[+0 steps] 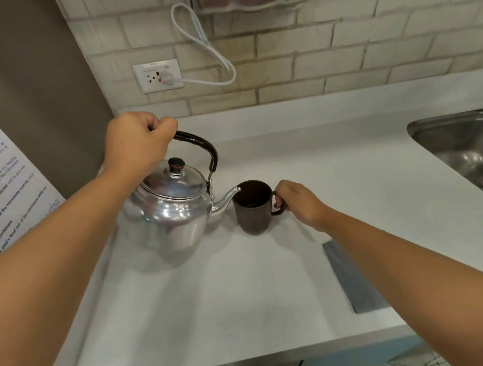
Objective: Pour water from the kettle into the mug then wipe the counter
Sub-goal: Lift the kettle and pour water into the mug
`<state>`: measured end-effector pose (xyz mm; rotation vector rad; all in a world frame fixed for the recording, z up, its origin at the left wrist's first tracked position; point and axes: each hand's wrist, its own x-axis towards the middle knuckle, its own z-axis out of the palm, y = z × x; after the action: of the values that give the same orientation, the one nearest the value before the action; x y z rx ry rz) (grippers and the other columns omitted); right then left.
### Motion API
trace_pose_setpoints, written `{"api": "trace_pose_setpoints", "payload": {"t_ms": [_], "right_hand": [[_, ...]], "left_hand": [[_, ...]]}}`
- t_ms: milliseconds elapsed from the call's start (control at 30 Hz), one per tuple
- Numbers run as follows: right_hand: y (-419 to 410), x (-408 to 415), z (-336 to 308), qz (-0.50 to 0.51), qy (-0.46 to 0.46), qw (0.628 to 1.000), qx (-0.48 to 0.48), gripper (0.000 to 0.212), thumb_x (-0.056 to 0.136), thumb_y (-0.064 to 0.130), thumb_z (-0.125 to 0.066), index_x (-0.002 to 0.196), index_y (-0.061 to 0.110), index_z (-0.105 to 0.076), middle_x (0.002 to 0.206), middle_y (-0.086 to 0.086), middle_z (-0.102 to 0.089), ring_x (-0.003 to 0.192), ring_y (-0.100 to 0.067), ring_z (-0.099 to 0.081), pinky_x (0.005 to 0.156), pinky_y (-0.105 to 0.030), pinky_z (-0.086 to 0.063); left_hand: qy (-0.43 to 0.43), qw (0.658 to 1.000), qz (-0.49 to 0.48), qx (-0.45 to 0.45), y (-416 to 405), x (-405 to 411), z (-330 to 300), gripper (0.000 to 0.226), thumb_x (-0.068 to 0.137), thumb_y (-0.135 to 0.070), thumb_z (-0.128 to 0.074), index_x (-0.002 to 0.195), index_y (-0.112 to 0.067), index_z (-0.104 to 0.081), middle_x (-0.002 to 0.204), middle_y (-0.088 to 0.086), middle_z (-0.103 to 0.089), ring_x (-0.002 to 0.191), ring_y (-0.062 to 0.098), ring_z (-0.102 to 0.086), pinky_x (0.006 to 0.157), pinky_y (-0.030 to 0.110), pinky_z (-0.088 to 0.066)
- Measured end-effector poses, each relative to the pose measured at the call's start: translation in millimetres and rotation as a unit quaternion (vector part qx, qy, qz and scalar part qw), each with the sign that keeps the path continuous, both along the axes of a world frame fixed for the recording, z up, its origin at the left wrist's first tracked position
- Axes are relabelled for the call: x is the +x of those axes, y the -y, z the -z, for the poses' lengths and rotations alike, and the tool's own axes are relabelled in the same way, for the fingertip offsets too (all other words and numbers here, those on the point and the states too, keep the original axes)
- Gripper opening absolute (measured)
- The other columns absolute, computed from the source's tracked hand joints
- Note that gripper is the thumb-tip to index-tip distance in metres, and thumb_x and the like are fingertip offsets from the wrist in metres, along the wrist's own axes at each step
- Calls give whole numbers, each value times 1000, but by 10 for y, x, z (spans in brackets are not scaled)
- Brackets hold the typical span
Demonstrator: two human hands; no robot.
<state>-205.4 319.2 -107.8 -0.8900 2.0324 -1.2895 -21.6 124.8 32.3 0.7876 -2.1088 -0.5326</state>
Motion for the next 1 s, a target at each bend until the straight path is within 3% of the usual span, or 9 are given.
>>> {"api": "trace_pose_setpoints", "payload": {"t_ms": [133, 533, 733, 1000], "right_hand": [[25, -35, -8, -9, -9, 1000, -3, 20, 87, 14, -37, 70, 10, -47, 77, -8, -52, 78, -24, -50, 76, -37, -40], [-10, -95, 40, -39, -18, 999, -7, 23, 88, 14, -37, 68, 12, -48, 76, -8, -54, 78, -25, -51, 78, -40, -42], [-24, -102, 28, -44, -22, 999, -1, 23, 89, 16, -37, 70, 11, -50, 77, -9, -55, 78, -24, -51, 87, -52, -46], [-43, -102, 13, -48, -25, 999, 2, 24, 89, 16, -37, 72, 8, -52, 76, -8, -57, 78, -23, -52, 82, -43, -45]], "left_hand": [[39, 998, 5, -43, -29, -98, -98, 39, 77, -27, -53, 52, 3, -47, 43, 3, -35, 42, 14, -29, 45, 23, -28], [123, 988, 13, -93, -76, -327, -271, 38, 78, -34, -53, 49, -10, -47, 47, 7, -44, 45, 19, -39, 47, 27, -35], [146, 984, 13, -102, -98, -393, -320, 38, 80, -33, -55, 55, -3, -52, 48, 7, -42, 46, 18, -36, 47, 26, -31], [168, 978, 20, -120, -112, -396, -389, 38, 80, -31, -55, 50, -10, -43, 46, 5, -37, 45, 19, -33, 48, 26, -30]]}}
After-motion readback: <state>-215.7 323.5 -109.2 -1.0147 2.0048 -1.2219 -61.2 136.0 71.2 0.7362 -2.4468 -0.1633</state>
